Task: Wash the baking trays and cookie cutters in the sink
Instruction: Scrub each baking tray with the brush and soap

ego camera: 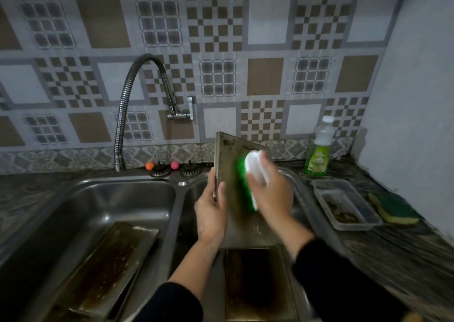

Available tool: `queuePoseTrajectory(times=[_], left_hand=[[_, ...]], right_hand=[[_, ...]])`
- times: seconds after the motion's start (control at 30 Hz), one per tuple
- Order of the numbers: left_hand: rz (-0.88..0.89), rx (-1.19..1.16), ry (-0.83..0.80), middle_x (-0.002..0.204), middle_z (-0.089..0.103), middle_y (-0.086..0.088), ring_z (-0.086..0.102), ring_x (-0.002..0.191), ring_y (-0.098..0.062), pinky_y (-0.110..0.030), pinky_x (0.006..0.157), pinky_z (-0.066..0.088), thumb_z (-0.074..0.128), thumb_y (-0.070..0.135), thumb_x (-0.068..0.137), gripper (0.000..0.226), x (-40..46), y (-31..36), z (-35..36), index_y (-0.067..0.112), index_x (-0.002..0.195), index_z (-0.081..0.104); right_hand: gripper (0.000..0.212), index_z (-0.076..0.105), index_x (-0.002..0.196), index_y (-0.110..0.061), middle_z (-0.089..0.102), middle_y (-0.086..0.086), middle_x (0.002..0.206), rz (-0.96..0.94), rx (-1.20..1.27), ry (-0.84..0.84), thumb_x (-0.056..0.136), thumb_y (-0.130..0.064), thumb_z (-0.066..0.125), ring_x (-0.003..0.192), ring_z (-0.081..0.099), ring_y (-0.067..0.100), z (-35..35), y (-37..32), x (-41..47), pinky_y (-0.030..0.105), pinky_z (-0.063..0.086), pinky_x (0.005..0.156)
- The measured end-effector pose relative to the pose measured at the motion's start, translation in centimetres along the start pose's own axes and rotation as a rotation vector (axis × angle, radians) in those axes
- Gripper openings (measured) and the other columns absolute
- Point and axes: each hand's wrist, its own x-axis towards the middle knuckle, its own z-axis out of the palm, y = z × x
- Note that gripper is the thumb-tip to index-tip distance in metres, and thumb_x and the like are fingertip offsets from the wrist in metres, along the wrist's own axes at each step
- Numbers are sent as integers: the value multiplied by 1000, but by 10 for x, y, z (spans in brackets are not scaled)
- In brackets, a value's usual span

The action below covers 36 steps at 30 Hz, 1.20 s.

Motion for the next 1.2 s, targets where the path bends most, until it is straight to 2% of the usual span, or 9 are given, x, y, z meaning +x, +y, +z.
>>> queuePoseTrajectory(times=[0.1, 0.2, 0.33, 0.53, 0.67, 0.77, 0.87, 1.03, 1.2], left_hand=[[9, -3, -3, 135, 56, 10, 52, 122, 2, -18, 105, 41, 48, 30, 99, 46, -3, 6, 9, 25, 144, 43], [-24, -5, 82, 134, 58, 3, 55, 121, -4, -16, 100, 43, 50, 26, 99, 45, 8, 5, 1, 22, 143, 44], [-51, 2, 112, 136, 55, 6, 52, 120, 1, 0, 92, 38, 50, 25, 99, 46, 8, 7, -20, 21, 144, 43], [-8, 132, 12, 111, 61, 21, 53, 85, 27, 5, 77, 37, 51, 28, 99, 48, -12, 11, -30, 34, 145, 37], [71, 349, -44, 79, 71, 0, 65, 64, -10, -29, 65, 55, 47, 37, 98, 52, -11, 16, -50, 46, 145, 26], [272, 629, -134, 84, 72, 1, 67, 68, -18, -31, 60, 50, 45, 37, 99, 57, -9, 21, -65, 45, 147, 15], [434, 763, -140, 67, 69, 5, 61, 50, -15, -24, 43, 36, 58, 37, 93, 65, -3, 19, -85, 40, 145, 20], [328, 586, -273, 116, 68, 3, 65, 101, -17, -28, 74, 49, 25, 49, 100, 46, 12, 17, -122, 51, 146, 18], [-11, 687, -370, 160, 17, -4, 13, 146, -25, -48, 117, 20, 21, 59, 97, 64, 48, -13, -157, 35, 153, 2]], right_hand=[[57, 36, 146, -27, 58, -1, 130, 90, -19, 11, 94, -39, 54, 106, 58, 14, -18, -2, 54, 14, 41, 74], [57, 34, 146, -31, 65, -4, 109, 53, -66, -68, 93, -42, 54, 83, 58, 6, -20, 4, 14, 10, 39, 61], [61, 44, 140, -30, 66, -5, 118, -45, 62, -63, 85, -33, 68, 99, 59, -1, -6, 24, -83, 12, 43, 81], [66, 22, 150, -29, 49, 3, 142, 240, 50, -49, 93, -42, 54, 120, 53, 24, -8, -22, 4, 26, 38, 80], [82, 2, 147, -49, 25, -2, 156, 261, 295, -229, 84, -65, 52, 134, 39, 28, 1, -73, 17, 36, 40, 94], [82, 8, 145, -54, 44, -2, 145, 290, 214, -173, 77, -75, 49, 121, 54, 26, 15, -101, 13, 44, 51, 89], [62, 26, 145, -47, 69, -2, 95, 327, 257, -40, 89, -50, 53, 78, 67, 21, 20, -116, 9, 42, 58, 68], [46, 53, 133, -32, 63, -10, 84, 360, 412, 93, 88, -27, 62, 66, 65, 12, 14, -139, -1, 25, 53, 52], [20, 59, 101, -35, 60, -2, 74, 410, 612, 93, 91, -18, 58, 45, 52, 6, 10, -164, -12, 15, 40, 38]])
